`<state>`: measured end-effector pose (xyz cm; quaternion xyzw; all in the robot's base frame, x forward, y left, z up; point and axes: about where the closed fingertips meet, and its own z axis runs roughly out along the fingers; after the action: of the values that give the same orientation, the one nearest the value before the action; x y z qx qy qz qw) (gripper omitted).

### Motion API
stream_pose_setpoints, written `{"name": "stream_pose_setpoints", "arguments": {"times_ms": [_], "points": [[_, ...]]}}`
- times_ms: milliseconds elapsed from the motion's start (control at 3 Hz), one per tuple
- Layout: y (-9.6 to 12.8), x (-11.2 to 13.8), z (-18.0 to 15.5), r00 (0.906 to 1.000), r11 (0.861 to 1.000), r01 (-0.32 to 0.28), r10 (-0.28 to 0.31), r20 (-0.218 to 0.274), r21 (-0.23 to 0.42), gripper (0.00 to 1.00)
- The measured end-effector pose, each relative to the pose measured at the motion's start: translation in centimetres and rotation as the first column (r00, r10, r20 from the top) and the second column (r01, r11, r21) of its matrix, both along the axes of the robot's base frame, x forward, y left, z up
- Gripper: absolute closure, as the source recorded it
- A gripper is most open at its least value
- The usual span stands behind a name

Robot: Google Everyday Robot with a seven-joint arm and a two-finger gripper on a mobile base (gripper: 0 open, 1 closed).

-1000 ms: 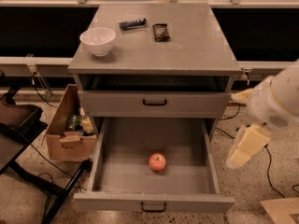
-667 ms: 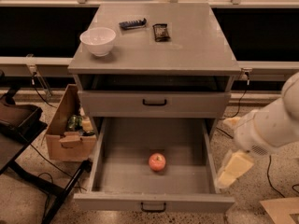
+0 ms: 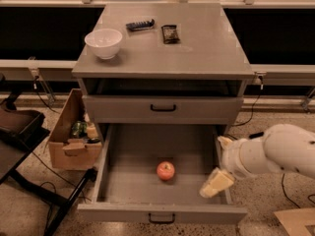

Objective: Pick apple from middle drawer and place on counter

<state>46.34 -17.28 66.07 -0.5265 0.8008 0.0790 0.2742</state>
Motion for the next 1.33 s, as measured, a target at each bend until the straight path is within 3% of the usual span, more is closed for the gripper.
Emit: {"name": "stream_pose_setpoints", "arguments": {"times_ms": [333, 667, 1000, 1333], "points": [[-0.2, 1.4, 0.9, 0.9982, 1.000, 0.024, -0.024, 0.056, 0.002, 0.00], [0.7, 1.1, -0.3, 0.9990, 1.000, 0.028, -0.028, 0.036, 0.010, 0.00], [2.2, 1.8, -3.4, 0.9976, 0.992, 0.055, -0.059, 0.036, 0.110, 0.00], [4.2, 4.9, -9.8, 0.9925, 0.962, 0.075, -0.097, 0.074, 0.261, 0.00]]}}
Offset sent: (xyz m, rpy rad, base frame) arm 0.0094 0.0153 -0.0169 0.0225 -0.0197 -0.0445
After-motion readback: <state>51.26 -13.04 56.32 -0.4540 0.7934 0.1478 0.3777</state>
